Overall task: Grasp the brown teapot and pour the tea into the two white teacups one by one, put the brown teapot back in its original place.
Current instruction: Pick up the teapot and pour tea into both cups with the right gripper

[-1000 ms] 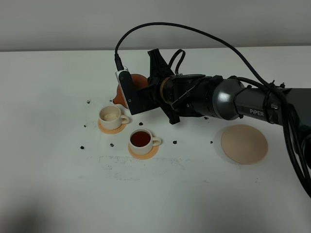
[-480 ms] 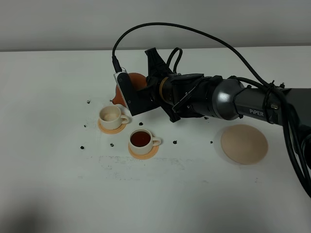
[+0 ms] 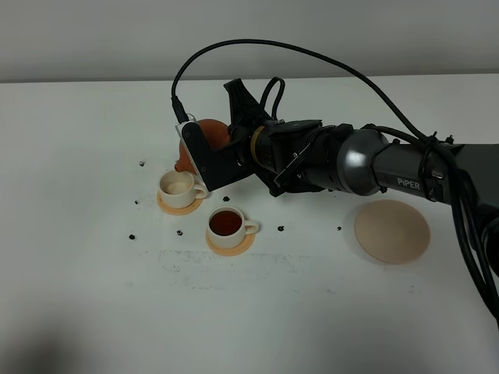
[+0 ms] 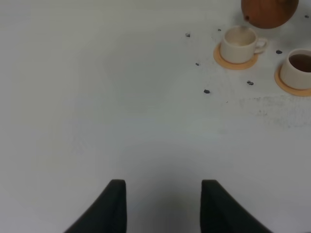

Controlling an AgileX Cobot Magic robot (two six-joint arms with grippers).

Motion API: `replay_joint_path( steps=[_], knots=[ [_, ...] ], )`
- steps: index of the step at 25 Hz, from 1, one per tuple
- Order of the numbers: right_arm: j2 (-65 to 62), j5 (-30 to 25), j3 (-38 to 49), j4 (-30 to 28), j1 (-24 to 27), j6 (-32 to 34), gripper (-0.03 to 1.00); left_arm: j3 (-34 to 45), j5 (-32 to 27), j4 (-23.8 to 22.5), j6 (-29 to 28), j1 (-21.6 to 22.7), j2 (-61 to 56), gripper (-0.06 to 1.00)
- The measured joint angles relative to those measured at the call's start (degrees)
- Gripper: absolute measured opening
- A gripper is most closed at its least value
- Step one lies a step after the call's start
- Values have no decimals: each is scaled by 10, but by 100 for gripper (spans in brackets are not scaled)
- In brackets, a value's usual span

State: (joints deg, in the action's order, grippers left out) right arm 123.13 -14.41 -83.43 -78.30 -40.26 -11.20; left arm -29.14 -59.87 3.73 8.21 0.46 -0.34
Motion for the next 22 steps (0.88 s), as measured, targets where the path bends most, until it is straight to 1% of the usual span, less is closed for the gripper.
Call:
replay_joint_path(
  steps=[11,15,22],
  knots=[
    [0,-10,0,-43,-4,1,9,0,0,0,0,0,0,37],
    [0,-15,0,-49,-4,2,9,0,0,0,0,0,0,37],
    [0,-20,0,-82,-4,2,9,0,0,0,0,0,0,37]
  ],
)
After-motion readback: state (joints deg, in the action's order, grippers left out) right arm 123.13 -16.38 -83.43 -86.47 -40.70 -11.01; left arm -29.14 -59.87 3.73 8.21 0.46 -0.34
